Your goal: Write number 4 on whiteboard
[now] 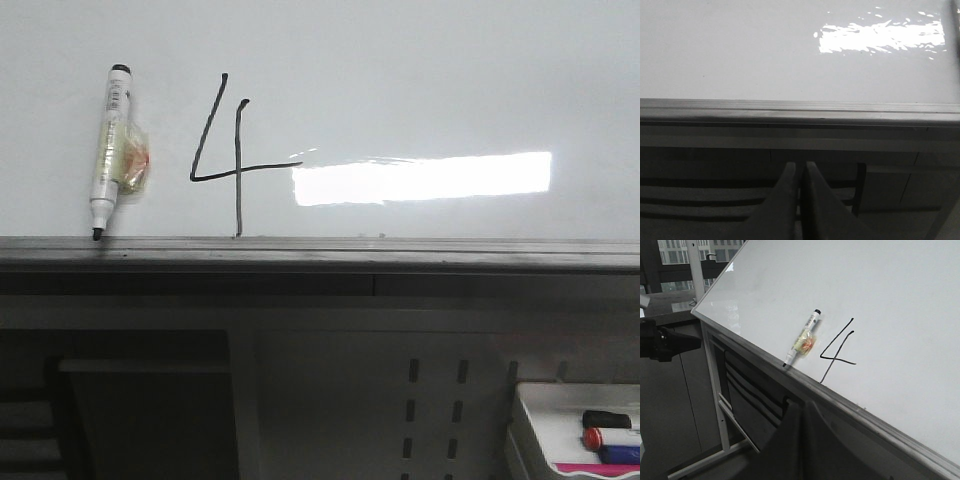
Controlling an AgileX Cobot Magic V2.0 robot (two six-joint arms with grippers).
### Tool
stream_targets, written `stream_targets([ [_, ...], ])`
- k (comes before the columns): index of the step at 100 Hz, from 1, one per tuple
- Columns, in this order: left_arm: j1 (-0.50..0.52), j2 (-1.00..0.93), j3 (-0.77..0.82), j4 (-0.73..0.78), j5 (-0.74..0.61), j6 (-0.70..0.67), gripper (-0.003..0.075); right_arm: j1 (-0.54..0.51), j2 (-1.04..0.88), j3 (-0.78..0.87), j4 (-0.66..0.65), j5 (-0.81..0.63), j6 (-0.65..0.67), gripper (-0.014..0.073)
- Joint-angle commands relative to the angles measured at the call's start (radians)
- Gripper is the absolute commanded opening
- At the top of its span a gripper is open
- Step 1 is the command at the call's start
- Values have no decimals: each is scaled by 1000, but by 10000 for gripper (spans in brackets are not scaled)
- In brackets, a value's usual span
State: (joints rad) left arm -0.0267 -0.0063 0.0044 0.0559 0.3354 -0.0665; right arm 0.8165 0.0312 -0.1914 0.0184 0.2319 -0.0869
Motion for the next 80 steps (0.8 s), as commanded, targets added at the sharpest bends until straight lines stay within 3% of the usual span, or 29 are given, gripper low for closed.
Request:
stream_targets([
  [1, 3, -25, 33, -2, -57, -1, -20, -6, 12, -25, -9, -87, -2, -64],
  [25, 3, -25, 33, -2, -57, -1, -20, -14, 12, -25, -9, -88, -2, -64],
  [37, 3, -25, 33, -2, -57, -1, -20, -97, 12, -25, -9, -109, -2, -64],
  [51, 3, -25, 33, -2, -57, -1, -20, -292, 12, -25, -9, -111, -2, -64],
  [80, 3, -25, 33, -2, -57, -1, -20, -828, 12, -25, -9, -97, -2, -64],
])
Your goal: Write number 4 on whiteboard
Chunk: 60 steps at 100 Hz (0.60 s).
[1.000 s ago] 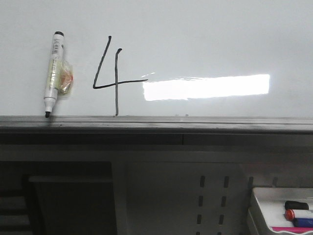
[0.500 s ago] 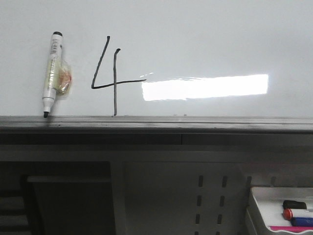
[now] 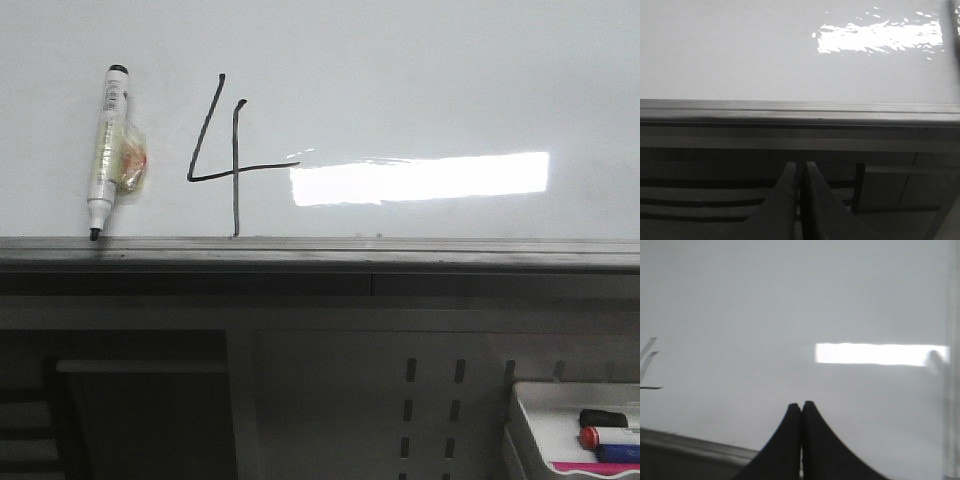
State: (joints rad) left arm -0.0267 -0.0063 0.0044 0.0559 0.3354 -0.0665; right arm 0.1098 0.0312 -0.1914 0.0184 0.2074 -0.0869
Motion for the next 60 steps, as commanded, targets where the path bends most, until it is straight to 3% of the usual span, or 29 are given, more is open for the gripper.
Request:
stream_targets([
  [1, 3, -25, 33, -2, -57, -1, -20, -130, 12, -25, -9, -71, -2, -64],
  [18, 3, -25, 33, -2, -57, -1, -20, -257, 11, 16, -9, -58, -2, -64],
  [42, 3, -25, 33, -2, -57, -1, -20, -262, 8, 233, 14, -191, -2, -64],
  [47, 3, -25, 33, -2, -59, -1, -20, -262, -15, 220, 14, -73, -2, -64],
  [60, 3, -23, 33, -4, -59, -1, -20, -262, -57, 229, 14, 11, -2, -64],
])
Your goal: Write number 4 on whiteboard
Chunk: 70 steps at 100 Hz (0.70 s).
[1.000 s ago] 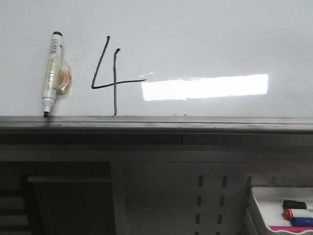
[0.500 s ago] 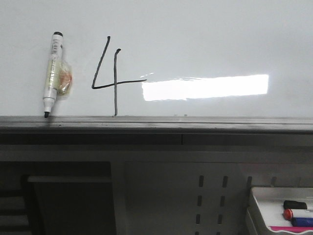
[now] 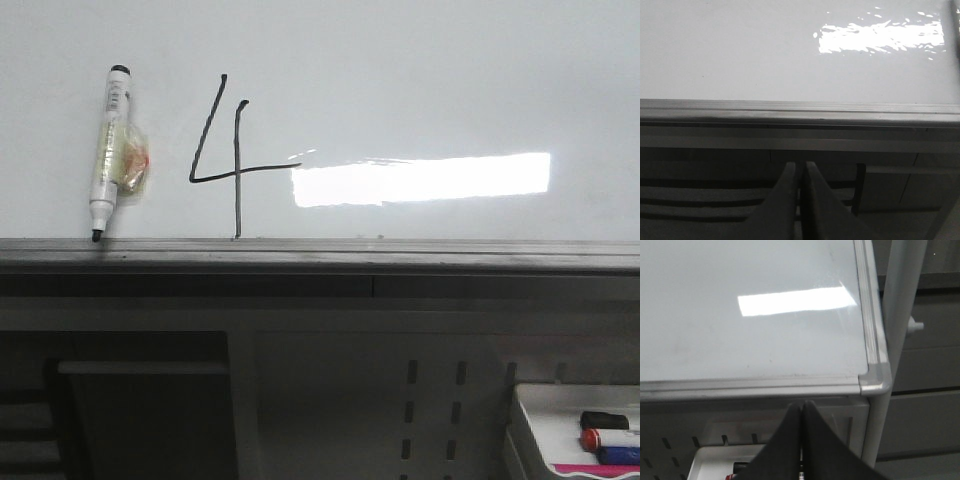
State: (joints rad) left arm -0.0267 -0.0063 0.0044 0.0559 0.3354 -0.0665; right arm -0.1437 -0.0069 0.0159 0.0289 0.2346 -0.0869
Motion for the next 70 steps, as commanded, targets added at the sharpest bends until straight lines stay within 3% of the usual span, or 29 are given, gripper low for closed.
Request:
stream_targets([
  [1, 3, -23, 33, -4, -59, -1, -20, -8, -19, 21, 3, -13, -2, -64],
  [15, 3, -23, 33, -7, -59, -1, -20, -8, -19, 19, 3, 81, -2, -64],
  [70, 3, -23, 33, -7, -59, -1, -20, -8, -19, 19, 3, 79, -2, -64],
])
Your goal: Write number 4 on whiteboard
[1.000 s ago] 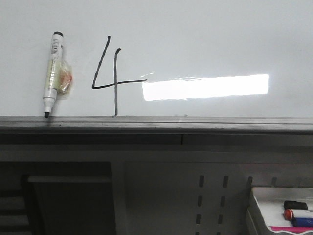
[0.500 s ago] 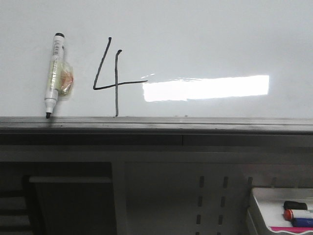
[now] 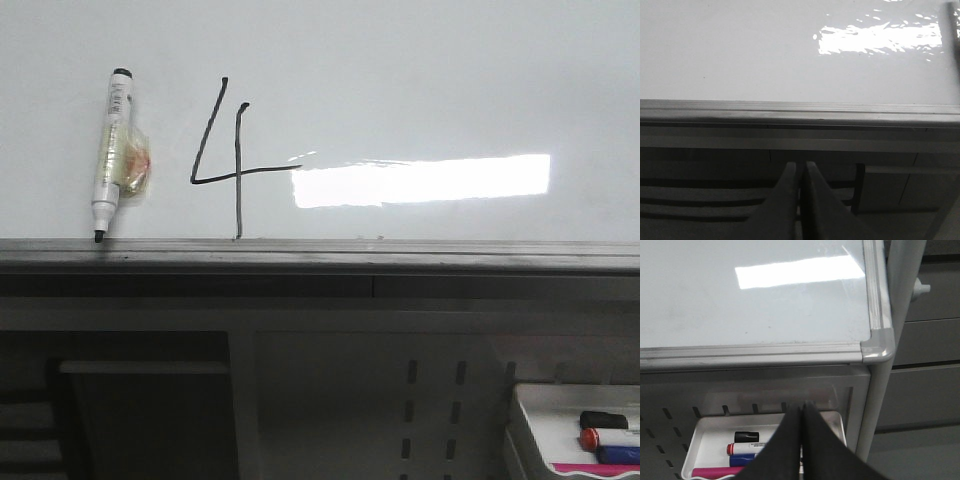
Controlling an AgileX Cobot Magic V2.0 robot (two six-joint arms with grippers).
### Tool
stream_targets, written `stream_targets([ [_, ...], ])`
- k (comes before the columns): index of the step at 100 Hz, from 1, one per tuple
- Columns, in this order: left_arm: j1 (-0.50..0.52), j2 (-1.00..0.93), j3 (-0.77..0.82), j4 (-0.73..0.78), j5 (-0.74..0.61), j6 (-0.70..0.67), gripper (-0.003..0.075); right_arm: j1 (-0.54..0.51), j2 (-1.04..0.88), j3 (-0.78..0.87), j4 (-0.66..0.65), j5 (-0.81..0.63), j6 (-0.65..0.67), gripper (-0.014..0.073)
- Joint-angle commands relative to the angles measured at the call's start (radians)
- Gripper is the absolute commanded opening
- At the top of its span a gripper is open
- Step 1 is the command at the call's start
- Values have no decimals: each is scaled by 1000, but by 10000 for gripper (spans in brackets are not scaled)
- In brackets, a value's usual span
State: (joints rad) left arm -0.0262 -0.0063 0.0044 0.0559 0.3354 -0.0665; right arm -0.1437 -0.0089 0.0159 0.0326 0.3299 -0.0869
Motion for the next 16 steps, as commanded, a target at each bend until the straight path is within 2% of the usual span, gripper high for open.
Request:
stream_targets([
  [1, 2, -23, 33, -7, -59, -1, -20, -8, -16, 19, 0, -17, -2, -64],
  [16, 2, -23, 33, -7, -59, -1, -20, -8, -16, 19, 0, -17, -2, -64],
])
